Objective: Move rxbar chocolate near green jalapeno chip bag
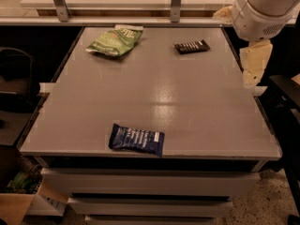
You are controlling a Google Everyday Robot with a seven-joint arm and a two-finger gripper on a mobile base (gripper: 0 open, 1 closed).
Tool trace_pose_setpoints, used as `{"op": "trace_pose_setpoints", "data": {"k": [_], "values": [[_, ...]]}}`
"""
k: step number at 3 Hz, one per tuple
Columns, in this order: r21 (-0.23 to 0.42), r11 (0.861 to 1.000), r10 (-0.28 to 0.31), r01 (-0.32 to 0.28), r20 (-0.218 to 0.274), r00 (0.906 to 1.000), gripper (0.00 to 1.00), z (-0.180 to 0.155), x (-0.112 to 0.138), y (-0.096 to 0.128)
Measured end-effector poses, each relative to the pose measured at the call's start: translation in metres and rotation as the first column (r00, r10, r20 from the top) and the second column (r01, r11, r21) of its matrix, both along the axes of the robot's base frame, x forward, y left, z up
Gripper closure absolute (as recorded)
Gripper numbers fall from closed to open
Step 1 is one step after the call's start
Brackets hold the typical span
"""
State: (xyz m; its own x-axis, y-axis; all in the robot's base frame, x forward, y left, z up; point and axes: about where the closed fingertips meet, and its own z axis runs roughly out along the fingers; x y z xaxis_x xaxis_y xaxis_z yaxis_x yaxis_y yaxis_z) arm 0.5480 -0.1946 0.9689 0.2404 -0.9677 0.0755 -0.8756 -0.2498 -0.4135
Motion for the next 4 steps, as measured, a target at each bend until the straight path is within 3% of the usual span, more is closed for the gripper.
{"op": "trace_pose_setpoints", "data": {"k": [1,2,3,4], "values": [[-0.059,0.989,0.134,-0.133,0.017,0.9908,0.0,-0.001,0.035,0.009],[-0.115,0.957,0.269,-0.267,0.006,0.9631,0.0,-0.005,0.073,0.024],[-0.161,0.925,0.345,-0.343,-0.018,0.9385,0.0,-0.017,0.108,0.04],[-0.234,0.909,0.35,-0.346,-0.025,0.9362,0.0,-0.033,0.14,0.055]]}}
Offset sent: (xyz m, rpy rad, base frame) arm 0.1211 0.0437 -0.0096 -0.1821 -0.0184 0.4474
